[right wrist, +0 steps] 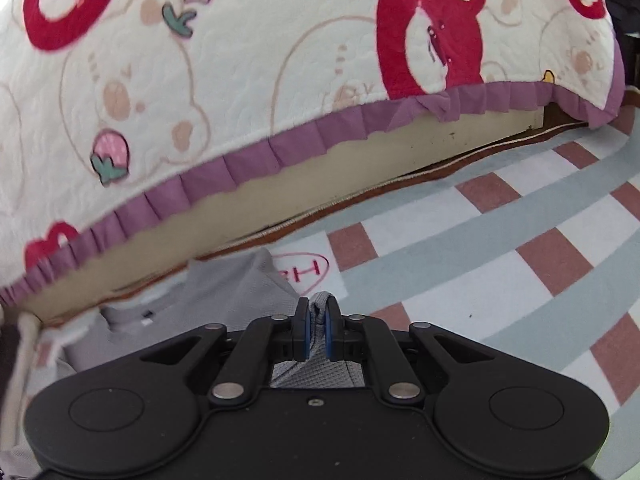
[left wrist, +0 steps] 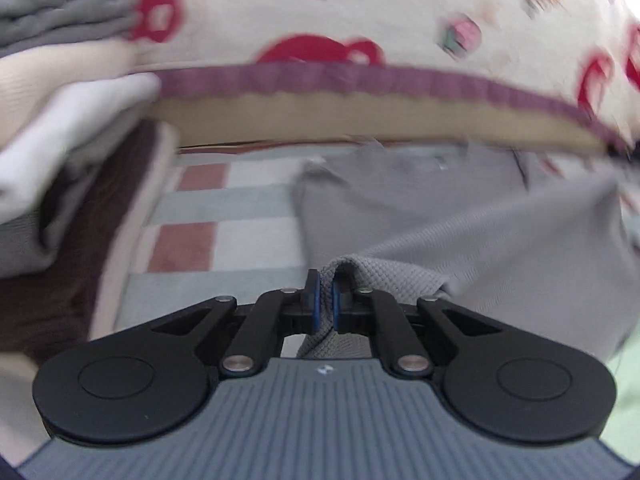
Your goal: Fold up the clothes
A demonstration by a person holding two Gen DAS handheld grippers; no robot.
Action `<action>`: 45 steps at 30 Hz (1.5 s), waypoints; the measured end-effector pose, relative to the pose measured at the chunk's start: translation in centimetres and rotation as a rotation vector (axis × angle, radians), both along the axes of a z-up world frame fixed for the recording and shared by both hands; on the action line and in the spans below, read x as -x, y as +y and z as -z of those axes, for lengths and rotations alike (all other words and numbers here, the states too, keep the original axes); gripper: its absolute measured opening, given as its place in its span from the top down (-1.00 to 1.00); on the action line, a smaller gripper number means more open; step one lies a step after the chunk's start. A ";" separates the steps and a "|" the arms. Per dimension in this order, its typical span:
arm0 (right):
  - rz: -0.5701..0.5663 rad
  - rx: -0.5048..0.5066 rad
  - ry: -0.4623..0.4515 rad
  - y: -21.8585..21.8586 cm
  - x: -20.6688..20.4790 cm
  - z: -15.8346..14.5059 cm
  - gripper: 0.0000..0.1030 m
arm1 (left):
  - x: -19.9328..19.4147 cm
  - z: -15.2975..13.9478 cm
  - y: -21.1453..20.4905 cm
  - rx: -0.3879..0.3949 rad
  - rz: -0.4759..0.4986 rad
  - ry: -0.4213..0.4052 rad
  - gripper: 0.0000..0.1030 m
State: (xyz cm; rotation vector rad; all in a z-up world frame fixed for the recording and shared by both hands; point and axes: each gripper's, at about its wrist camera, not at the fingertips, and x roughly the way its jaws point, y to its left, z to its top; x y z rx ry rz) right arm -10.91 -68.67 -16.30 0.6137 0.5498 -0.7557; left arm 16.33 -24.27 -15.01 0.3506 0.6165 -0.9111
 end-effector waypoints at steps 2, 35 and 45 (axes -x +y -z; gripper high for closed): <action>-0.020 0.002 0.003 -0.2 -0.3 -0.2 0.83 | -0.3 -0.4 -0.8 -0.013 0.054 -0.042 0.91; -0.174 -0.013 0.175 -8.6 -9.8 3.6 0.69 | -10.0 2.4 -8.1 0.076 0.078 0.039 0.07; -0.492 0.063 0.266 -4.2 -12.3 4.9 0.36 | -11.0 3.3 -14.1 -0.068 0.115 0.177 0.06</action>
